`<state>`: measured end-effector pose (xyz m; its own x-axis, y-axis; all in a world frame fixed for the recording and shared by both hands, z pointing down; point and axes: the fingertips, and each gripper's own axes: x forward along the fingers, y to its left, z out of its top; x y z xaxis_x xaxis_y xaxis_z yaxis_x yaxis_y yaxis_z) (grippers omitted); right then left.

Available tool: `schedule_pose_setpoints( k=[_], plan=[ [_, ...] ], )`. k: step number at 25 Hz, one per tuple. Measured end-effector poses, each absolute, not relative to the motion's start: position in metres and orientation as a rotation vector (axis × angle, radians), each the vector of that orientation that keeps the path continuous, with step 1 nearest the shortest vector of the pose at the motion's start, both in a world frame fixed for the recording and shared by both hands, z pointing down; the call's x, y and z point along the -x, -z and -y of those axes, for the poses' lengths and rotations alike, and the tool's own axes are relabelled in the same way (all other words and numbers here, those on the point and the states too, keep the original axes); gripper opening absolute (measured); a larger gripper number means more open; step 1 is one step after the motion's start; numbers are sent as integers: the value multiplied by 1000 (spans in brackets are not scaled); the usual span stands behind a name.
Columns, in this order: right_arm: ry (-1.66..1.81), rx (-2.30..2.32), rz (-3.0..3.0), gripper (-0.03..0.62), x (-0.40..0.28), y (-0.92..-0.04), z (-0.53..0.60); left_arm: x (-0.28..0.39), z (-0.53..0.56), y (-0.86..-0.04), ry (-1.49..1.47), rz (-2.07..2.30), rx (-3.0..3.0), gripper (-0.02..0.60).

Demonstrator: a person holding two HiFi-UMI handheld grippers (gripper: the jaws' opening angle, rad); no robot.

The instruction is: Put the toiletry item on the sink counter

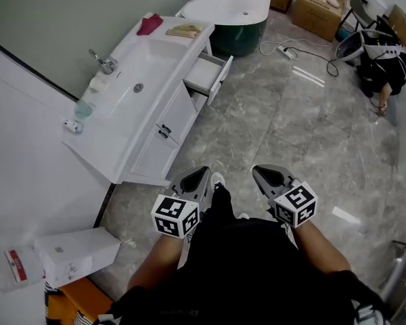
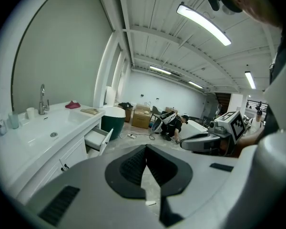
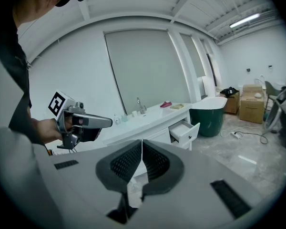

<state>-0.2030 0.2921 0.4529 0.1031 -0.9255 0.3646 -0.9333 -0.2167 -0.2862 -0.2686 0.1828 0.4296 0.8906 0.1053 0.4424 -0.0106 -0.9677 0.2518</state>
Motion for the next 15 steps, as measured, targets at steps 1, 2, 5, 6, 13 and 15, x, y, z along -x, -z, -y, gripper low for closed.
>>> schedule_pose_setpoints(
  k=[1, 2, 5, 6, 13, 15],
  plan=[
    [-747, -2328, 1947, 5, 195, -452, -286, 260, -176, -429, -676, -78, -2814, 5],
    [-749, -2334, 1938, 5, 187, -452, -280, 252, -168, -428, -675, -84, -2816, 6],
    [-752, -2338, 1920, 5, 164, -452, -259, 227, -143, -423, -666, -92, -2823, 5],
    [-753, -2338, 1915, 5, 157, -452, -251, 220, -133, -422, -665, -91, -2826, 6],
    [-747, -2352, 1890, 5, 113, -444, -189, 176, -71, -416, -662, -112, -2837, 6],
    [-748, -2356, 1881, 5, 102, -444, -172, 167, -52, -415, -651, -112, -2845, 6]
  ],
)
